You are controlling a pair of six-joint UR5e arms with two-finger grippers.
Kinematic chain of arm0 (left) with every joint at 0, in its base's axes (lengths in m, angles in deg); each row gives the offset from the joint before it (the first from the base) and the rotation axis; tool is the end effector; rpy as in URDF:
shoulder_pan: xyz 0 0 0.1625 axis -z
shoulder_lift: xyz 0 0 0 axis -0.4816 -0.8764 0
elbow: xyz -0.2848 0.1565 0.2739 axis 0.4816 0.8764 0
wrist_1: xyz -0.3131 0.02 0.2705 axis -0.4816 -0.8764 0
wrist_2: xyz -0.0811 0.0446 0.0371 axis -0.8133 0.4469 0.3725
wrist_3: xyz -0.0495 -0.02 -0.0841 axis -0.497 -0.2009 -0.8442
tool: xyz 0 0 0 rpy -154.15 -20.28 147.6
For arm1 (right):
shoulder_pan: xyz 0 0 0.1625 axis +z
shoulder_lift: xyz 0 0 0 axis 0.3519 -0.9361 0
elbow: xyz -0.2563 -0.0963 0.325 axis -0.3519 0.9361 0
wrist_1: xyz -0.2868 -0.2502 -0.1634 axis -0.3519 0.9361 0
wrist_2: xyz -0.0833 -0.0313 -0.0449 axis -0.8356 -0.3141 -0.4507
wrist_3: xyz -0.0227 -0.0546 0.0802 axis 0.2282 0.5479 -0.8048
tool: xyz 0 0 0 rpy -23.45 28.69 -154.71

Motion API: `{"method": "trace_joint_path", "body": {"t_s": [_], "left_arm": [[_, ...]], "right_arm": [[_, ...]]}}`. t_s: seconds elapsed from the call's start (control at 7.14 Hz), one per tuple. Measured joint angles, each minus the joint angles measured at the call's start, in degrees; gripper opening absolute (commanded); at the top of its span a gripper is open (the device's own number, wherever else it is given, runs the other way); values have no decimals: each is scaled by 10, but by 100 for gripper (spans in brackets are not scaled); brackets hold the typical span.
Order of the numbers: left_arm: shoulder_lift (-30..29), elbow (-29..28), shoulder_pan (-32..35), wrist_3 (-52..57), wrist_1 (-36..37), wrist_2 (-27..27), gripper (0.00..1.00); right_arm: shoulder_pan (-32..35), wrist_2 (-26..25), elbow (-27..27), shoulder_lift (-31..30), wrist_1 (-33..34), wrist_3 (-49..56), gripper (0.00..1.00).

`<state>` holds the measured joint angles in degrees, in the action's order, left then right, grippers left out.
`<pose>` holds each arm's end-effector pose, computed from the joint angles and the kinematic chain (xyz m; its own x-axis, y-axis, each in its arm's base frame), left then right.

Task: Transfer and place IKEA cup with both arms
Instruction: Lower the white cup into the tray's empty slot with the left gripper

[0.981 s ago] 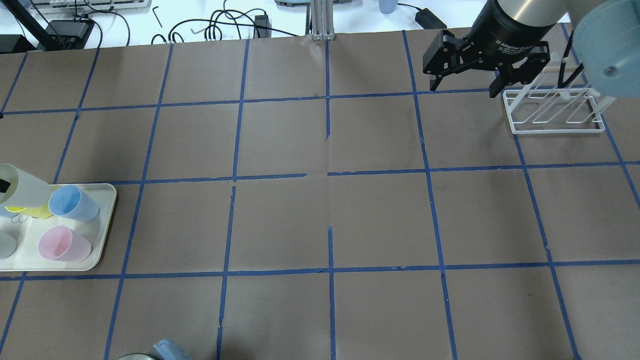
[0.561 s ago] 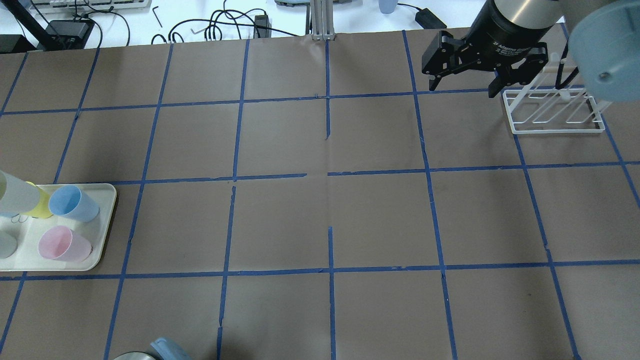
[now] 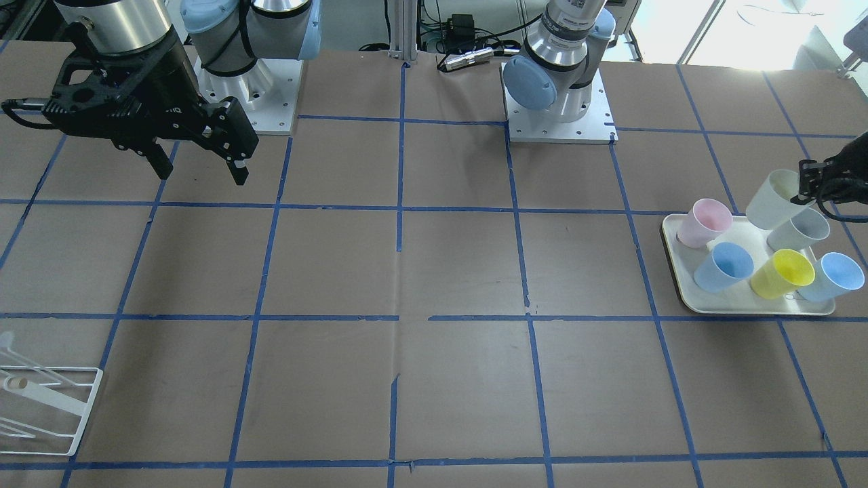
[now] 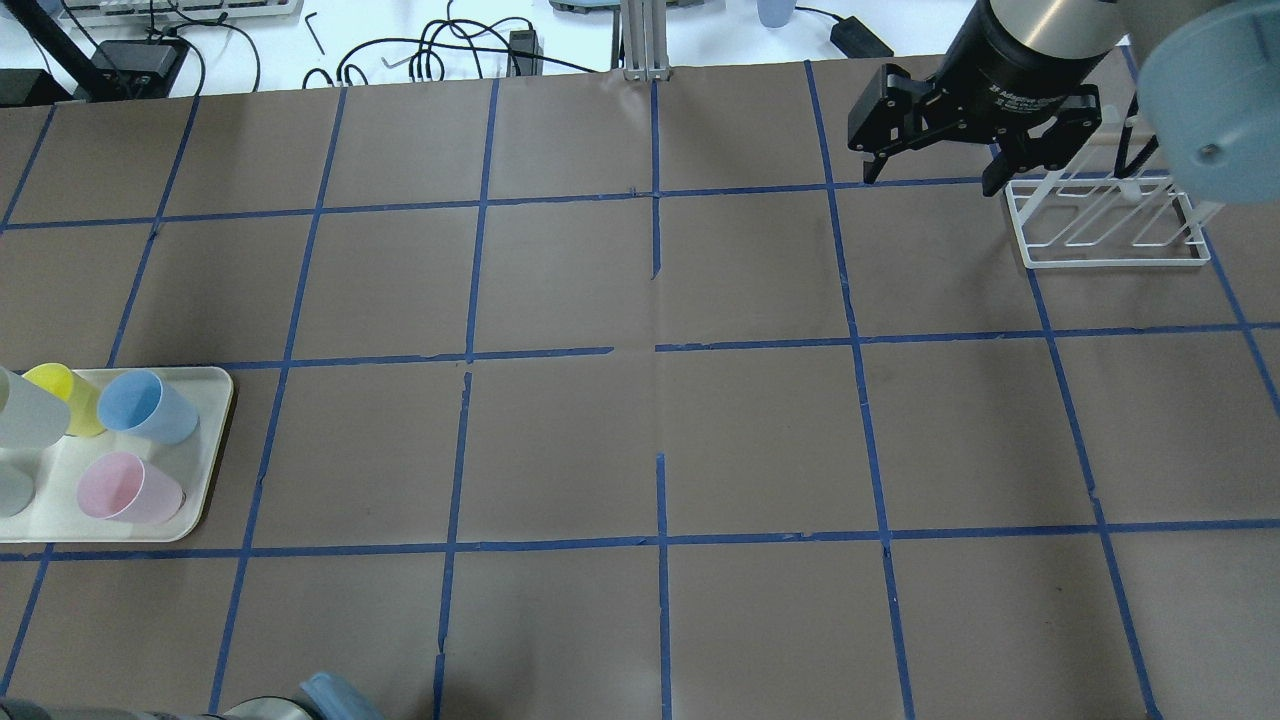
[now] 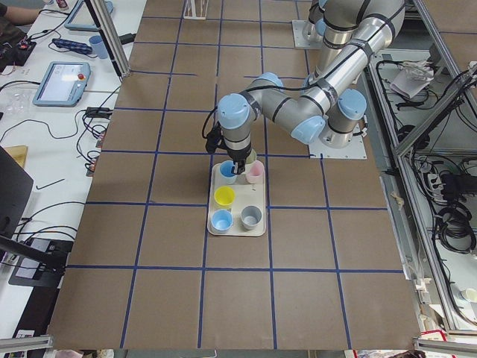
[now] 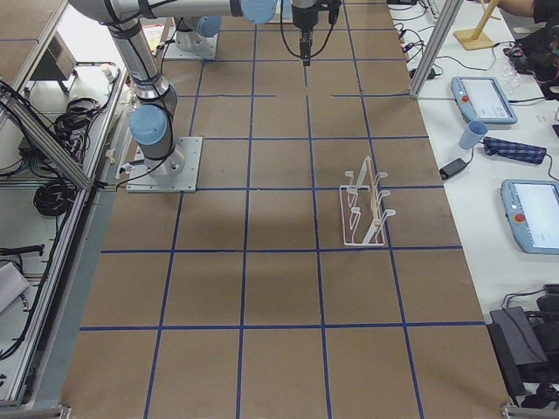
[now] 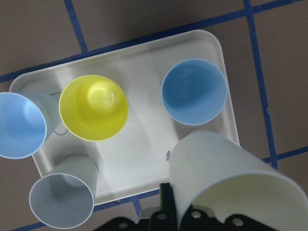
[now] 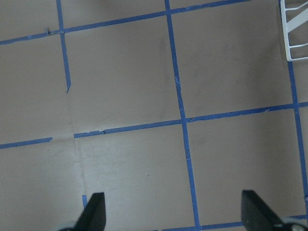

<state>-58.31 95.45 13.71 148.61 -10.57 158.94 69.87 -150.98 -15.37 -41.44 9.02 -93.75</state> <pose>0.3012 -0.4485 0.3563 -0.9645 0.2553 0.0676 0.2613 0.9597 0.1036 0.1432 -0.4940 0.5132 -0.9888 0.1265 -0.0787 0.1363 0.9815 -0.1344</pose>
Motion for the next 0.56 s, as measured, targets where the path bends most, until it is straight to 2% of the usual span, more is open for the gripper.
{"method": "trace_joint_path", "body": {"t_s": [0.56], "left_arm": [[-43,-8,-26,30,7,6,0]], "right_arm": [[1,-28,-4,-2,3,38,100]]}}
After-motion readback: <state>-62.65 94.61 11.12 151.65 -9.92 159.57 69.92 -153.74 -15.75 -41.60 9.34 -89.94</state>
